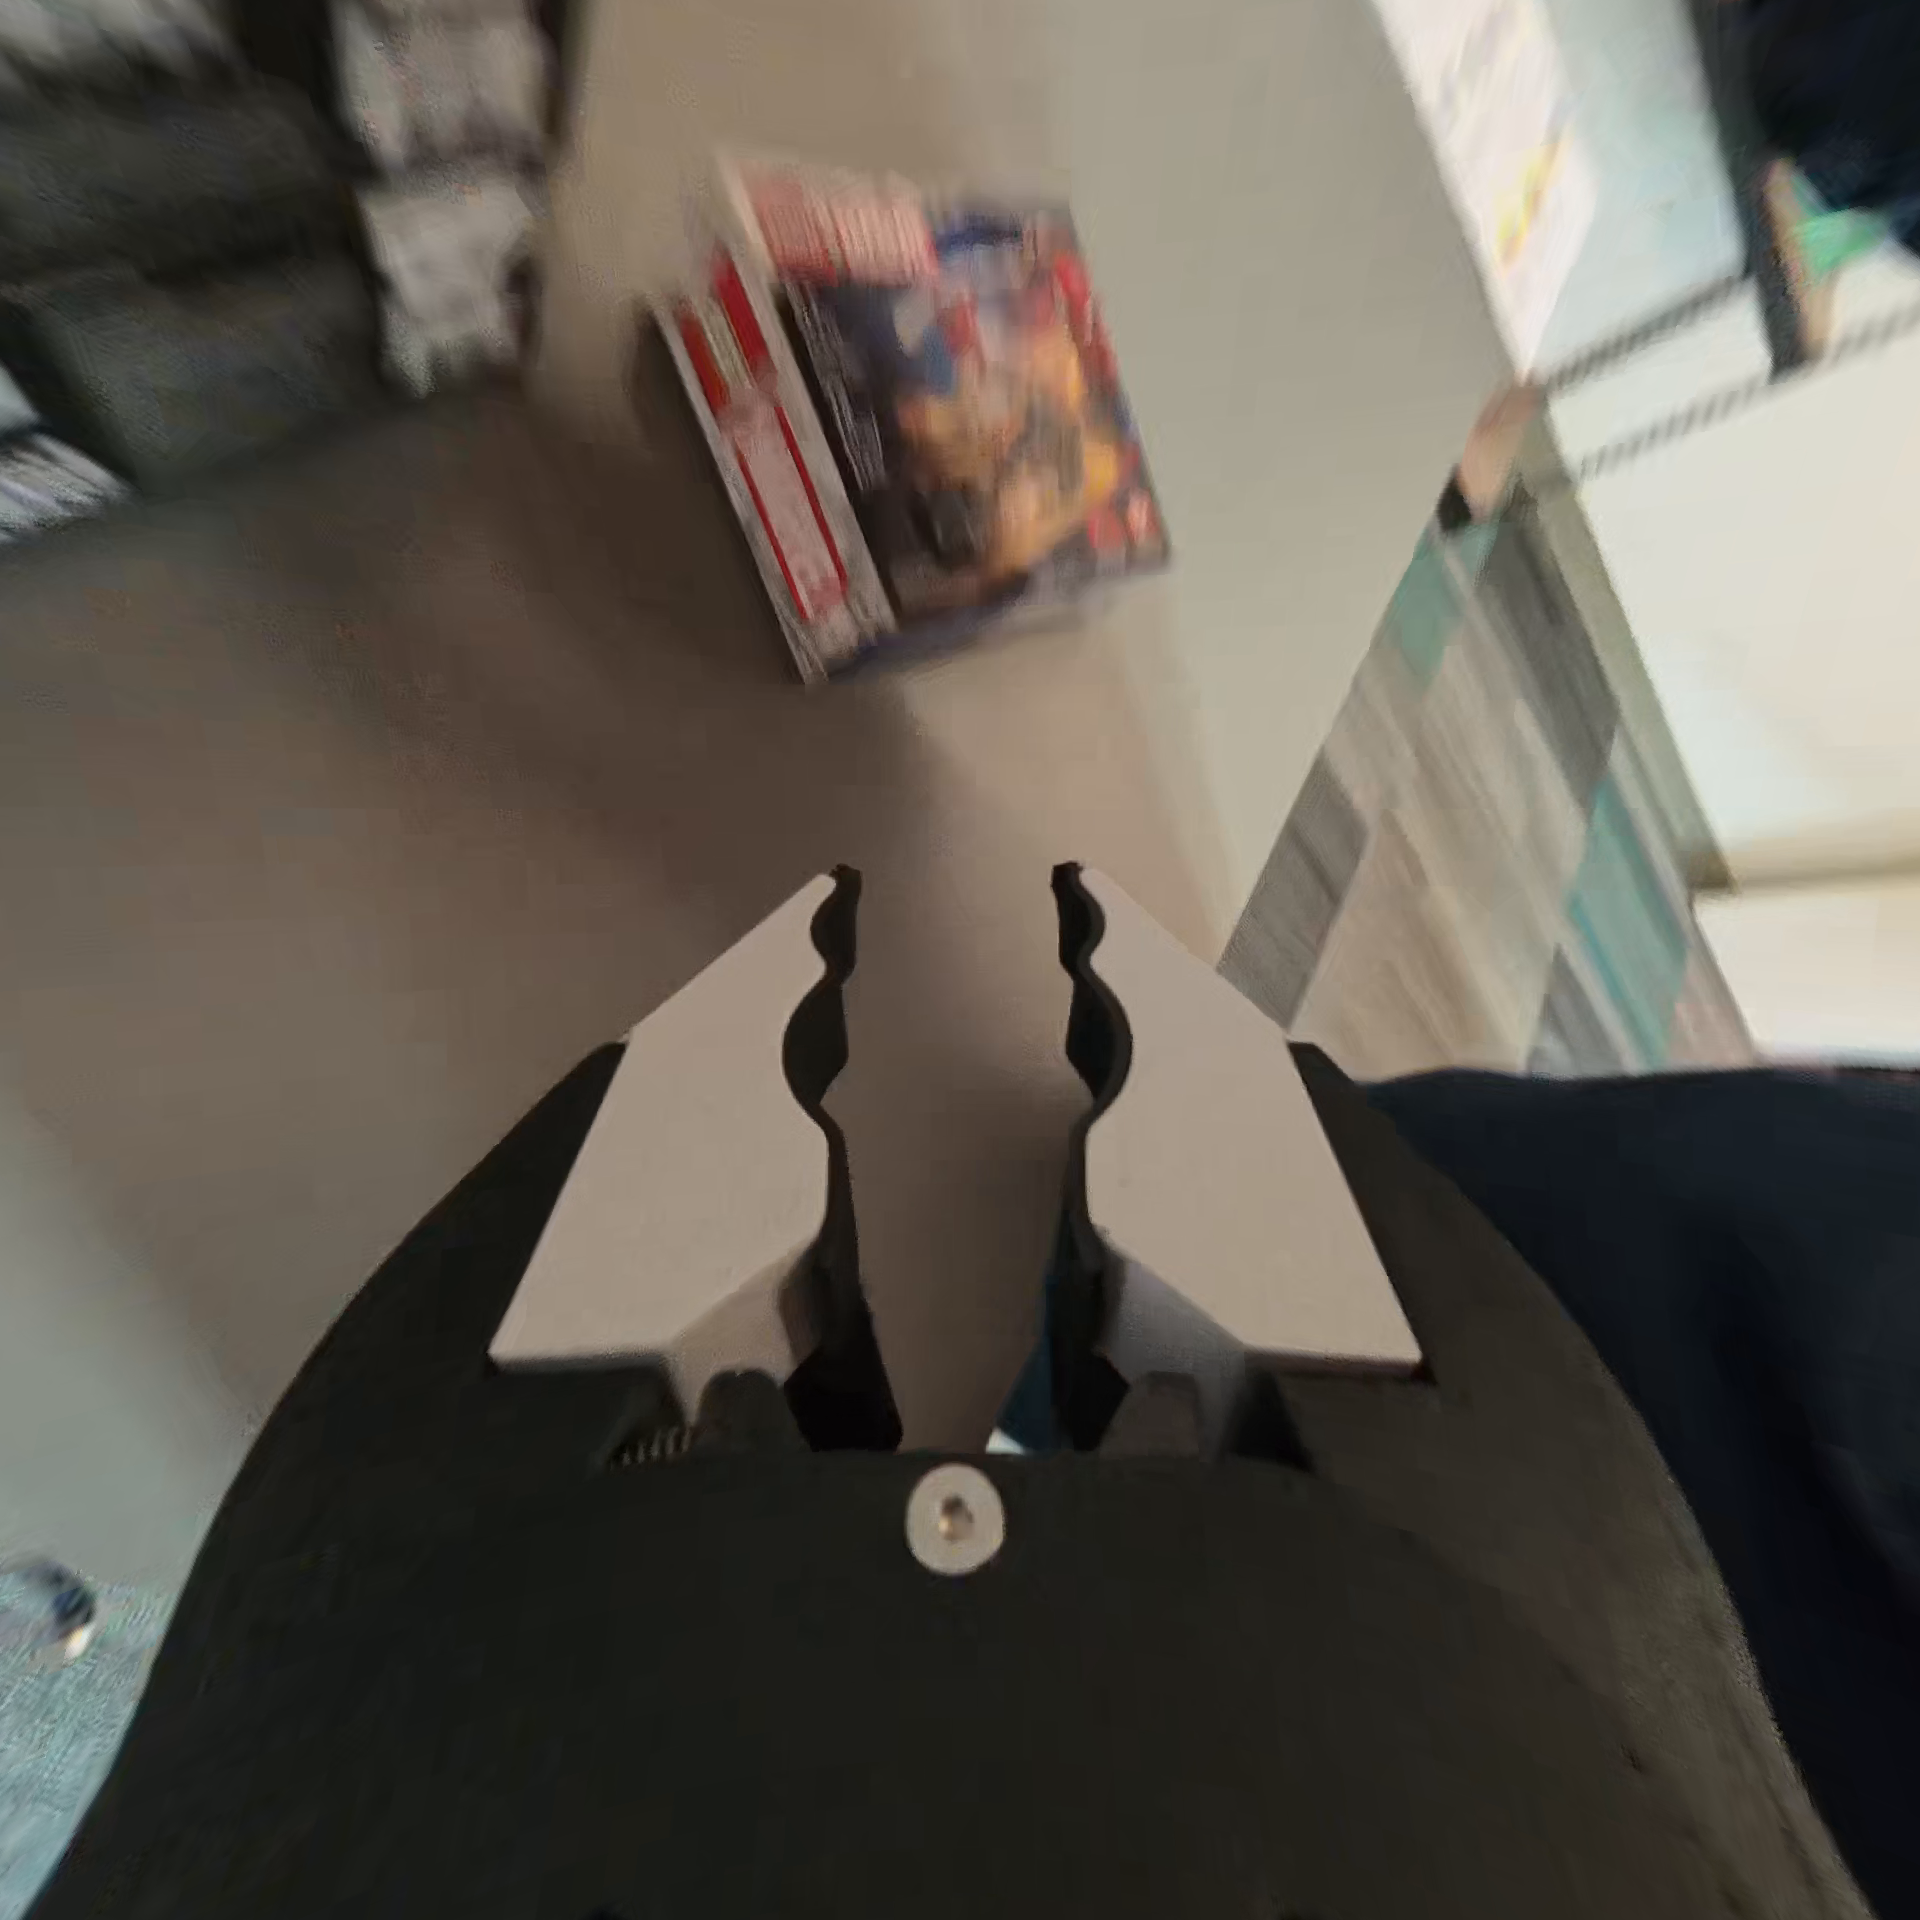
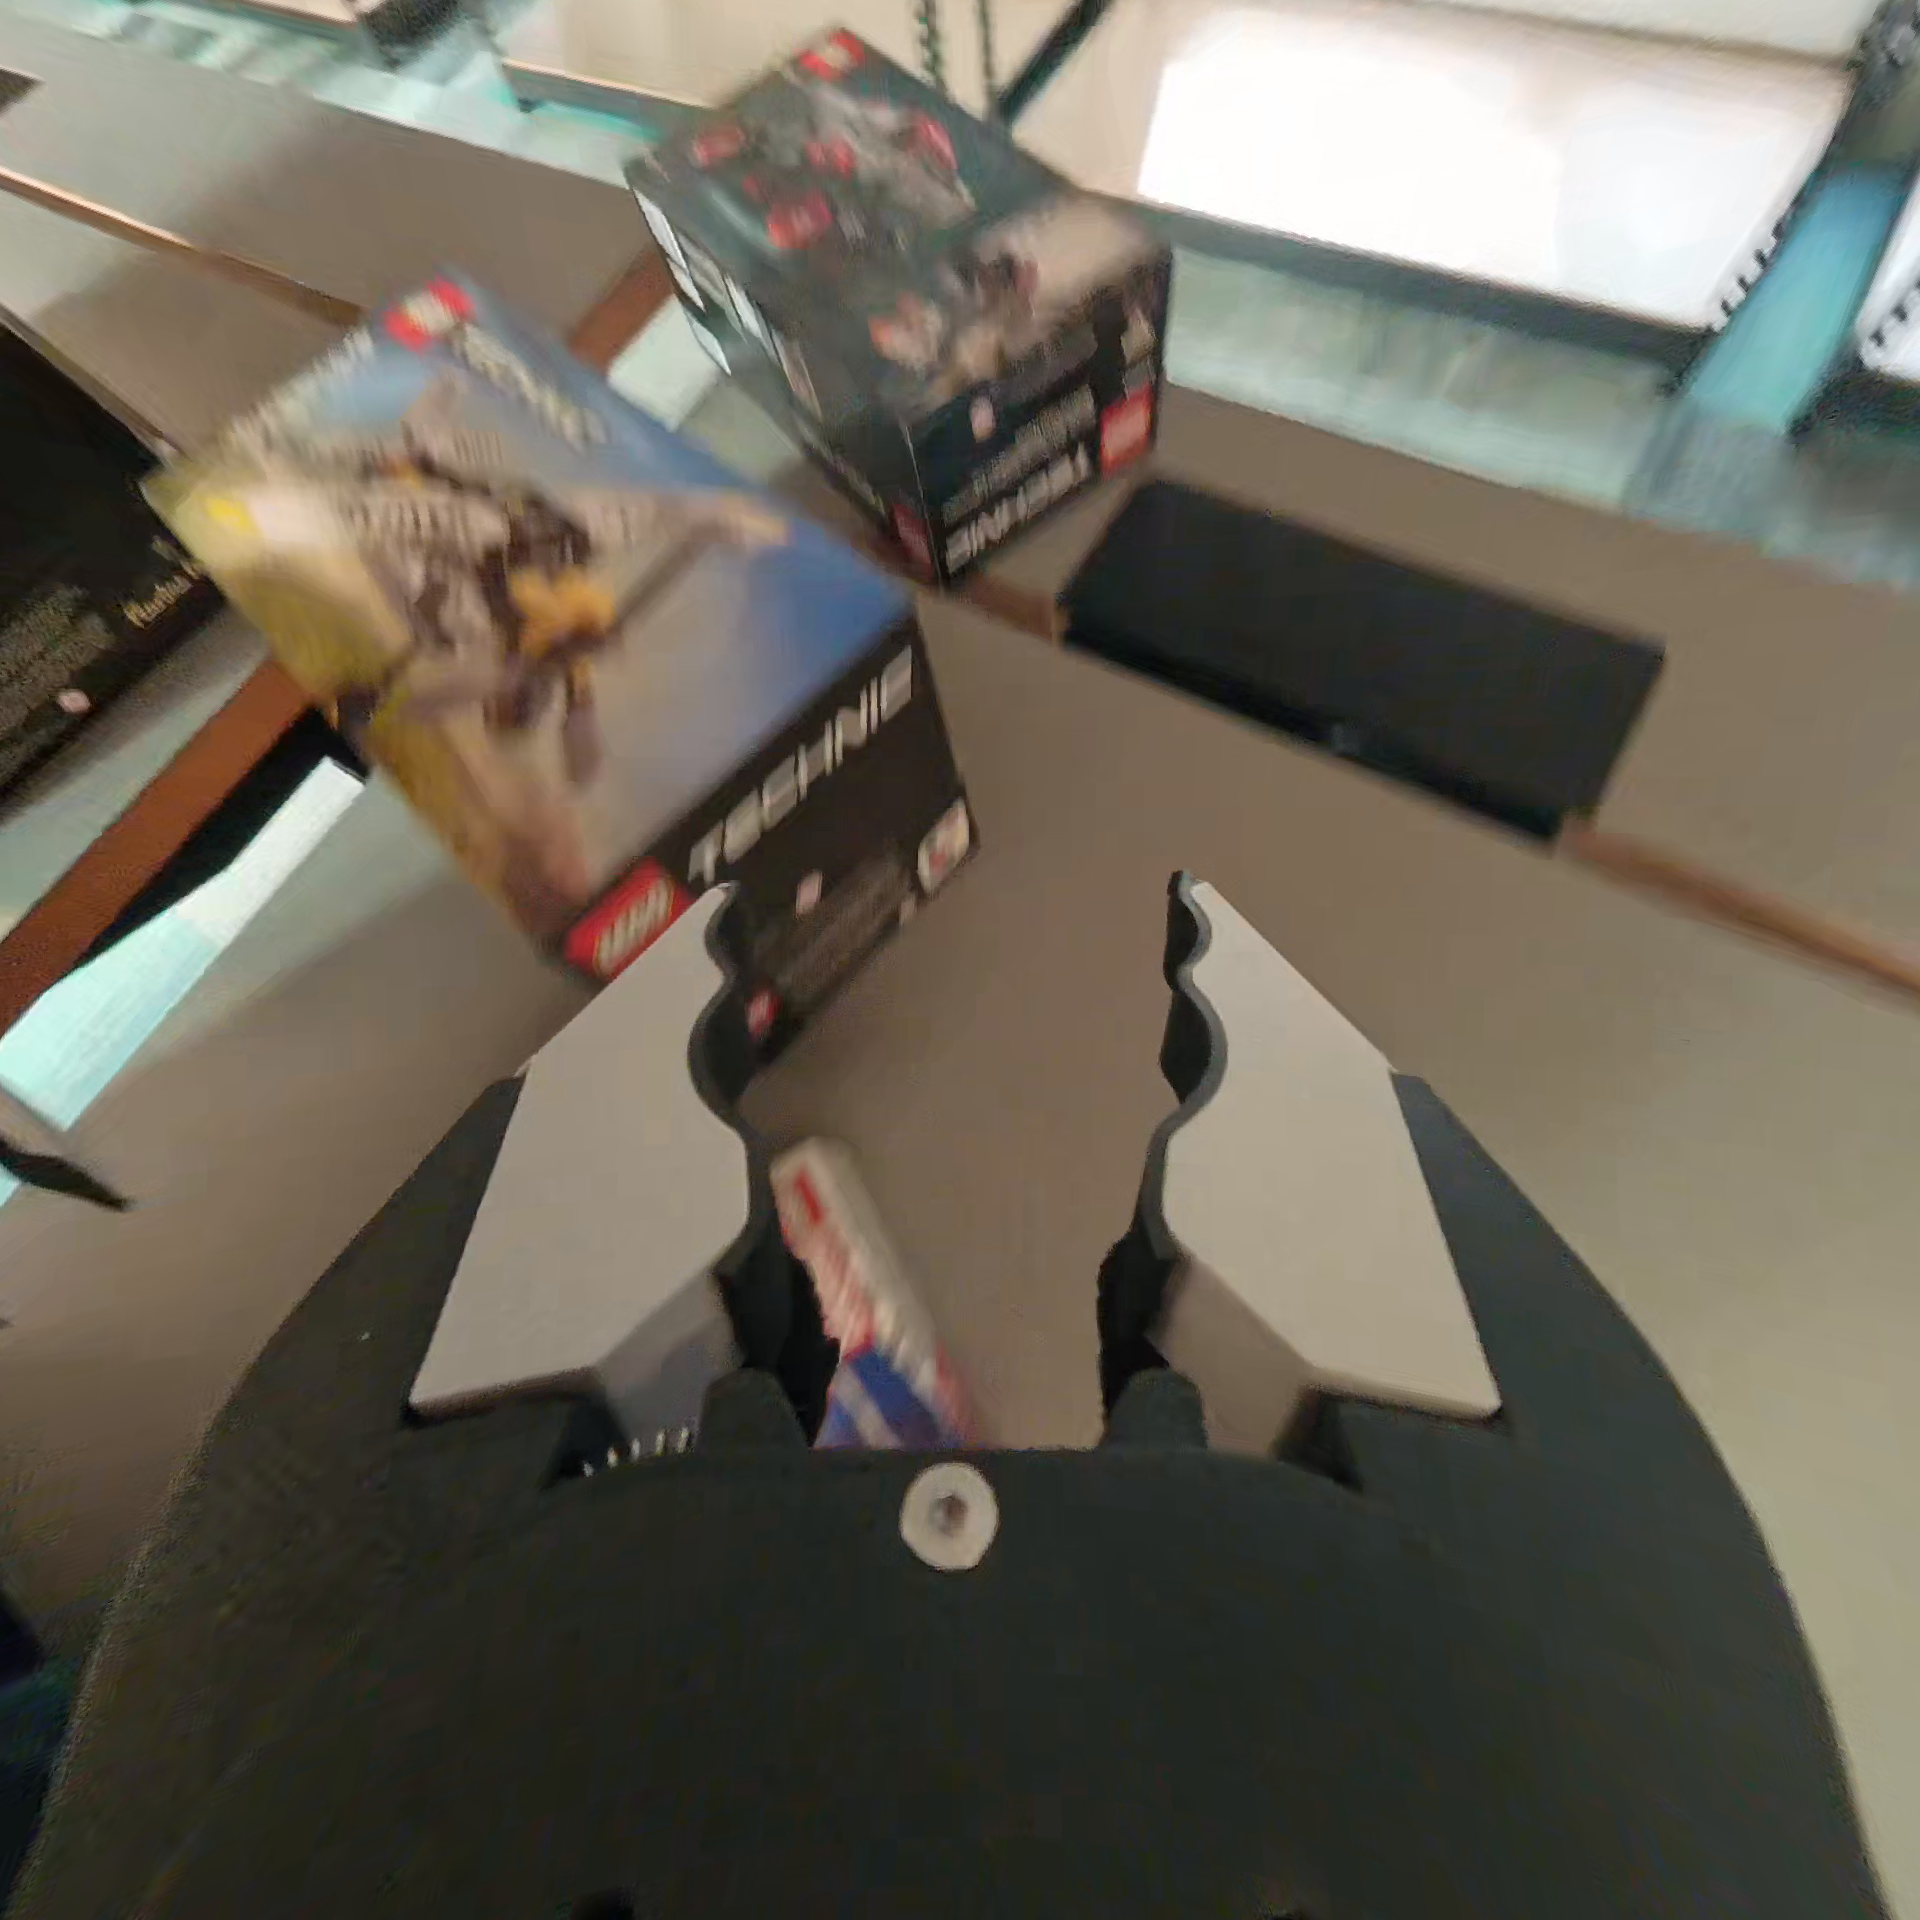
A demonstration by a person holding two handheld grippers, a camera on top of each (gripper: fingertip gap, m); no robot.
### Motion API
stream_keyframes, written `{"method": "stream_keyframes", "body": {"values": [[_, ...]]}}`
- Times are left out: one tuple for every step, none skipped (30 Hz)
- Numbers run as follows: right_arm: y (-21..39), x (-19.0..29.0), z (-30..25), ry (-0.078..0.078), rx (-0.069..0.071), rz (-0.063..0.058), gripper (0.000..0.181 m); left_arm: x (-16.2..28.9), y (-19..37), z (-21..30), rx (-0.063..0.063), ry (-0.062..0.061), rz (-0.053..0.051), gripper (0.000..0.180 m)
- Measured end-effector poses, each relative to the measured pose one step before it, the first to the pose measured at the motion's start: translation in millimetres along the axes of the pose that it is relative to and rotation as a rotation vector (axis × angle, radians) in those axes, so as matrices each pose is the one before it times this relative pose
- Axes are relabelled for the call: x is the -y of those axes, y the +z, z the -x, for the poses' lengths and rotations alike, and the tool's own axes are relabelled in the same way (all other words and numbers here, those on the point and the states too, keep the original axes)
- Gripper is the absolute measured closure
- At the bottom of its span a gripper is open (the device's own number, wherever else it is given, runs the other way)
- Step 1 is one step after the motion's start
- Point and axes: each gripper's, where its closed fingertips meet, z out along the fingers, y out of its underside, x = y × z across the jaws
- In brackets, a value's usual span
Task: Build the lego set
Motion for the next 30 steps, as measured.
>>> {"method": "stream_keyframes", "body": {"values": [[19.6, 23.87, -3.23, -0.0262, 0.0371, 0.0034, 0.098, 24.38, -20.7, -0.52, 0.0033, -0.0259, -0.0915, 0.138], [20.4, 20.18, -3.26, -0.0047, 0.0387, 0.0048, 0.092, 29.26, -19.66, 2.21, 0.0243, -0.0125, -0.0854, 0.132], [21.2, 15.25, -2.6, 0.0091, 0.0405, 0.0191, 0.084, 34.09, -17.84, 7.44, 0.055, 0.0223, -0.077, 0.126], [21.3, 11.15, -1.16, 0.0057, 0.0391, 0.0327, 0.078, 37.89, -14.28, 11.52, 0.0547, 0.0365, -0.0761, 0.12], [20.36, 10.61, -2.45, 0.0079, 0.023, 0.0173, 0.072, 37.33, -8.76, 17.3, 0.0572, 0.0347, -0.0615, 0.115], [18.89, 11.62, -1.15, 0.0242, 0.028, -0.0095, 0.073, 33.12, -2.47, 23.57, 0.0624, 0.0323, -0.038, 0.11], [18.18, 7.99, 0.34, 0.0317, 0.04, 0.0003, 0.078, 28.35, 3.0, 27.86, 0.0578, 0.0159, -0.0265, 0.101], [18.06, 1.89, -2.87, 0.0249, 0.0171, 0.036, 0.077, 23.39, 7.1, 30.46, 0.0514, -0.0069, -0.0165, 0.095], [17.31, 1.45, -3.61, 0.0241, 0.0069, 0.0352, 0.073, 21.05, 9.41, 28.68, 0.0325, -0.0263, -0.0133, 0.095], [15.59, 4.55, -0.41, 0.0316, 0.0242, 0.0066, 0.075, 18.42, 11.76, 26.62, 0.0194, -0.0383, -0.005, 0.092], [13.61, 3.55, -0.88, 0.0405, 0.0211, 0.0107, 0.081, 14.41, 13.8, 26.39, 0.0229, -0.0352, 0.0135, 0.085], [12.3, 1.01, -4.49, 0.0435, -0.0063, 0.0292, 0.082, 10.78, 14.87, 27.81, 0.0368, -0.0186, 0.0136, 0.08], [11.23, 2.56, -2.84, 0.0416, 0.001, 0.0187, 0.08, 5.85, 17.58, 26.03, 0.0284, -0.0081, 0.0171, 0.079], [10.53, 3.35, -1.63, 0.0425, 0.0121, 0.0058, 0.082, -1.28, 20.16, 24.22, 0.0216, -0.0187, 0.0417, 0.079], [10.39, 1.55, -2.83, 0.0401, 0.0042, 0.0162, 0.084, -5.53, 20.46, 24.17, 0.0324, -0.0303, 0.059, 0.075], [10.85, -0.39, -3.96, 0.0217, -0.0096, 0.0223, 0.085, -2.62, 18.97, 17.44, 0.0143, -0.0191, 0.0397, 0.074], [11.72, -2.91, -4.63, 0.0163, -0.0167, 0.0385, 0.086, -1.71, 17.39, 13.16, 0.0104, 0.0049, 0.0299, 0.076], [10.99, -3.4, -6.45, 0.0116, -0.0266, 0.0417, 0.084, -5.4, 16.68, 14.28, 0.0311, 0.0198, 0.0504, 0.075], [8.91, -2.57, -7.2, 0.0026, -0.0296, 0.0314, 0.087, -6.93, 15.89, 12.31, 0.0268, 0.0063, 0.0558, 0.068], [5.73, -1.13, -4.61, -0.0014, -0.0053, 0.0193, 0.085, -4.49, 13.58, 5.53, -0.0117, -0.0133, 0.0359, 0.067], [1.93, 2.16, -1.53, 0.0195, 0.0283, -0.0019, 0.084, -1.71, 10.63, 6.0, -0.0044, -0.0159, 0.0166, 0.068], [-0.56, 2.57, -2.31, 0.0231, 0.0285, -0.0024, 0.087, 0.26, 7.94, 6.69, 0.0046, -0.0132, 0.0046, 0.067], [-2.55, 4.04, -3.64, 0.0062, 0.0168, -0.0139, 0.091, 1.64, 6.89, 2.64, -0.0178, -0.0148, -0.0027, 0.069], [-2.77, 2.15, -3.78, -0.0206, 0.0119, -0.0089, 0.095, -0.83, 6.79, 0.6, -0.0279, -0.0186, 0.0123, 0.071], [-1.8, -0.14, -3.11, -0.0129, 0.0171, -0.0023, 0.095, -2.75, 7.34, -4.21, -0.058, -0.0249, 0.0229, 0.074], [-1.1, -0.81, -2.16, 0.0046, 0.0231, -0.0005, 0.095, -3.28, 7.12, -8.83, -0.0852, -0.0275, 0.0228, 0.08], [-0.39, -0.58, -0.67, -0.0042, 0.0226, -0.0018, 0.095, -7.24, 7.64, -6.1, -0.0657, -0.0377, 0.0435, 0.082], [0.03, -0.06, -0.06, -0.0161, 0.0153, 0.001, 0.095, -6.31, 7.04, 1.23, -0.0109, -0.0288, 0.031, 0.075], [0.19, -0.22, -0.18, -0.0139, 0.0103, 0.0025, 0.095, -2.97, 3.88, 3.83, 0.0217, 0.0121, -0.0024, 0.078], [0.58, -0.13, -0.12, 0.0067, 0.0111, -0.0014, 0.095, -1.13, 2.25, 1.55, 0.0159, 0.0195, -0.0245, 0.078]]}}
